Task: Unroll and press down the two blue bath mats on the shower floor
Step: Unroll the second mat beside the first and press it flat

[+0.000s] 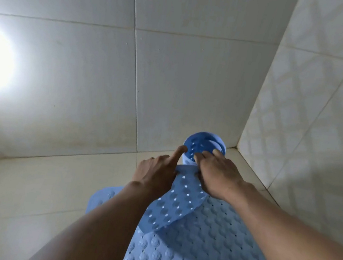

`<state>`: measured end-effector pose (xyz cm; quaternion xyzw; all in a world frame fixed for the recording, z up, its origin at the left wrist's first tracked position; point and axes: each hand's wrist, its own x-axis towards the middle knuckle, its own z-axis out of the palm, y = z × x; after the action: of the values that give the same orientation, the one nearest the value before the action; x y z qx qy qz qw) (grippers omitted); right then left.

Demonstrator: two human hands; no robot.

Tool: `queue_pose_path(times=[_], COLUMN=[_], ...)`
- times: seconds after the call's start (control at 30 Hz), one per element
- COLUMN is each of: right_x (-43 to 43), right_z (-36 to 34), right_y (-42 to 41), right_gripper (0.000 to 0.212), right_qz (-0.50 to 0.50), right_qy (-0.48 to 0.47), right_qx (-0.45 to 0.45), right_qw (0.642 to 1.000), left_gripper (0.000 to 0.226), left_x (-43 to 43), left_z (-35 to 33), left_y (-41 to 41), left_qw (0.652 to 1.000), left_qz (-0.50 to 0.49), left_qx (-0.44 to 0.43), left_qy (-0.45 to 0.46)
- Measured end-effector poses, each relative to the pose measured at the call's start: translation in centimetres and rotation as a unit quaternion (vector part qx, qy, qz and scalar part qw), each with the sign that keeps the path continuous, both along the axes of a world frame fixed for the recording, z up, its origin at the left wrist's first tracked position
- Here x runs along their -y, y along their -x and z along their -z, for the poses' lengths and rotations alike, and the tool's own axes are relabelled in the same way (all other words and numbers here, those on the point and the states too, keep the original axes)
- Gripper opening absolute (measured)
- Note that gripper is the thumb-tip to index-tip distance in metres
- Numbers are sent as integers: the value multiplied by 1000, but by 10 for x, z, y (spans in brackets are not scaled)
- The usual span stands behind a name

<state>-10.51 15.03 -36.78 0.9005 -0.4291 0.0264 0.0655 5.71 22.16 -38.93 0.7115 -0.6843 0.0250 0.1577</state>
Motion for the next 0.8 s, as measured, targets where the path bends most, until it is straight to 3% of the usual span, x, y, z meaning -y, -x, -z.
queue_pose_path(times=[0.13, 0.3, 0.43, 0.63, 0.8], right_x=[-16, -56, -77, -102, -124], right_z=[12, 12, -11, -65, -102], right_y=[6, 38, 66, 80, 70], right_gripper=[40, 36, 24, 6, 19], right_qz=[-16, -42, -62, -76, -100], right_qy=[14, -20, -54, -110, -149], right_qx=[-1, -10, 24, 33, -17], right_qw=[1000, 999, 996, 990, 984], left_gripper=[62, 46, 35, 41, 40], left_x=[-23, -68, -87, -115, -136], left_z=[14, 5, -21, -69, -97], left_y=[13, 41, 56, 58, 48], left_qw=[999, 999, 999, 999, 994], left_qz=[-33, -18, 9, -13, -36], left_qx=[-4, 46, 51, 34, -20], left_qy=[10, -21, -9, -29, -98])
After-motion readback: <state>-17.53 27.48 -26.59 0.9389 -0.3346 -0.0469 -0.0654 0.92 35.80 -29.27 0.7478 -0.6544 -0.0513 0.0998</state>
